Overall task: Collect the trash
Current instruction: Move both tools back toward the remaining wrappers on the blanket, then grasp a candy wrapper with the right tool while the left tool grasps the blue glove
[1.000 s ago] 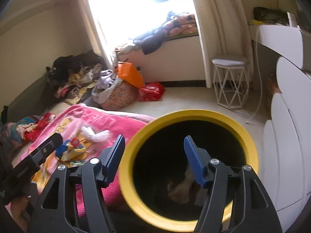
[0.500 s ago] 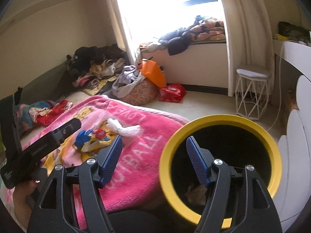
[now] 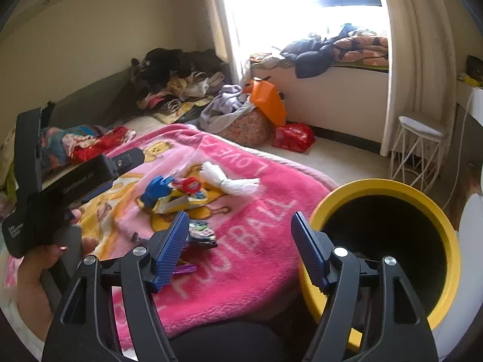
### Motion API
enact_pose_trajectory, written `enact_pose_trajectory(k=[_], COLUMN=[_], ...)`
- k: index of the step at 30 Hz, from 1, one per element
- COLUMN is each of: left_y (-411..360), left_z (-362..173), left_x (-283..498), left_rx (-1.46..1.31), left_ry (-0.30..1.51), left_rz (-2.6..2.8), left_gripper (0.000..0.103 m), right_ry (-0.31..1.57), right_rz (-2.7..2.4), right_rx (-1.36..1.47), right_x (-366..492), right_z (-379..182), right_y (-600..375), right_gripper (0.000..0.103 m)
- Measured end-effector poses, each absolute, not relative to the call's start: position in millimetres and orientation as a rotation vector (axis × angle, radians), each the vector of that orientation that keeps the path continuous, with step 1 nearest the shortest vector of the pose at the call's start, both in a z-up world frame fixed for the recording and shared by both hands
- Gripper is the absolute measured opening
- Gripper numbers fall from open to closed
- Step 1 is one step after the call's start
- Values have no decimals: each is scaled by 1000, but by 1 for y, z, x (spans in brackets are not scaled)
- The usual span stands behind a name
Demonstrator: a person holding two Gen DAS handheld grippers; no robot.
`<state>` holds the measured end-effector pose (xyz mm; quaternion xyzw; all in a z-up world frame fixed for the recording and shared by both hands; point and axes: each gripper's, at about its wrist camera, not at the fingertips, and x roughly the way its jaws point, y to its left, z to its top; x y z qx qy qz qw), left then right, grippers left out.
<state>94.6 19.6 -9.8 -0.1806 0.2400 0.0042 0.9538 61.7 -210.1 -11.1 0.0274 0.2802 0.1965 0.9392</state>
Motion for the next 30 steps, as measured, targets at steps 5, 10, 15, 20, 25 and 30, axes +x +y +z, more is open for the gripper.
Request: enact_pose_trajectory(k=[5,10,15,20,25,30], left_y=[39,59,78,96,111,120], left_z=[-13,-19,-29,-42,-56,-64], left_x=[94,93,94,98,105,123], left_rx=[-388,-403,-417,-433,-443,-432], left_ry=[488,498,517,544,582,632], left_rz=[53,100,144,185,207,186], left_gripper=[92,92,92,91,91,84], right_ry=[592,635,677,775,828,880], right_rz=[440,474,491,476,507,567], right_rx=[23,1,-22,-1,56,48], right_x=[65,73,84,107,130,152], right_z=[-15,-24,-35,-51,-56,-57], right_y=[-192,-173,-164,-165,-158,-133], right_gripper=[68,68,60,51,51,51])
